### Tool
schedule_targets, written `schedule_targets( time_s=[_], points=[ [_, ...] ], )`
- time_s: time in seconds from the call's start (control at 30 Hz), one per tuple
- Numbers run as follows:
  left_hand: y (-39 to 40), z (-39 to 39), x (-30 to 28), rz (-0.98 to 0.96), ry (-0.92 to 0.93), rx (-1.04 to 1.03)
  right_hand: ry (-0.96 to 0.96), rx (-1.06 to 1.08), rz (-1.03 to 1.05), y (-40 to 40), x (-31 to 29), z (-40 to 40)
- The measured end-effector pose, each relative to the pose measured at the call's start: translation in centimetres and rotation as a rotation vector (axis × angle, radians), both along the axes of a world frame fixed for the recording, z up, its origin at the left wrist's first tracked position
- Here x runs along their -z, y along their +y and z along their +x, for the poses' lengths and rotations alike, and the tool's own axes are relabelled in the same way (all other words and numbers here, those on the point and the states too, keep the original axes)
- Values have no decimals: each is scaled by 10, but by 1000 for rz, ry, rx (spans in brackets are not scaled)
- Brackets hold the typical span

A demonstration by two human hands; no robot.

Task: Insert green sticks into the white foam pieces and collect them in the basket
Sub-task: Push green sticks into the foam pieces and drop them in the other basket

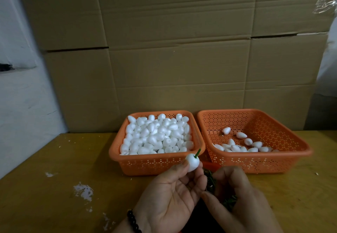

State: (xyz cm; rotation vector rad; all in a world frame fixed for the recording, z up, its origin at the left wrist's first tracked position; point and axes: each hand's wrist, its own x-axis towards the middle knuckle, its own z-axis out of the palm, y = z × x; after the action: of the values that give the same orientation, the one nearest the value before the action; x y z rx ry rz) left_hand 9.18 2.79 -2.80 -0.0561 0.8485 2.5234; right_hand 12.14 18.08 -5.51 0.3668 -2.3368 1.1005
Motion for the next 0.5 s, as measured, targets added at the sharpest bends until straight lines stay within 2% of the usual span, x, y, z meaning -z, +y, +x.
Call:
schedule_targets(
  time_s=[0.2,0.4,0.5],
  points=[
    [0,-3,2,3,-33,-63,1,26,83,-2,-3,3],
    [4,-4,9,-19,-1,-136,77,9,374,-2,0,2],
    [6,-5,8,-71,62,-149,49,-32,520,-3,-2,2]
  ],
)
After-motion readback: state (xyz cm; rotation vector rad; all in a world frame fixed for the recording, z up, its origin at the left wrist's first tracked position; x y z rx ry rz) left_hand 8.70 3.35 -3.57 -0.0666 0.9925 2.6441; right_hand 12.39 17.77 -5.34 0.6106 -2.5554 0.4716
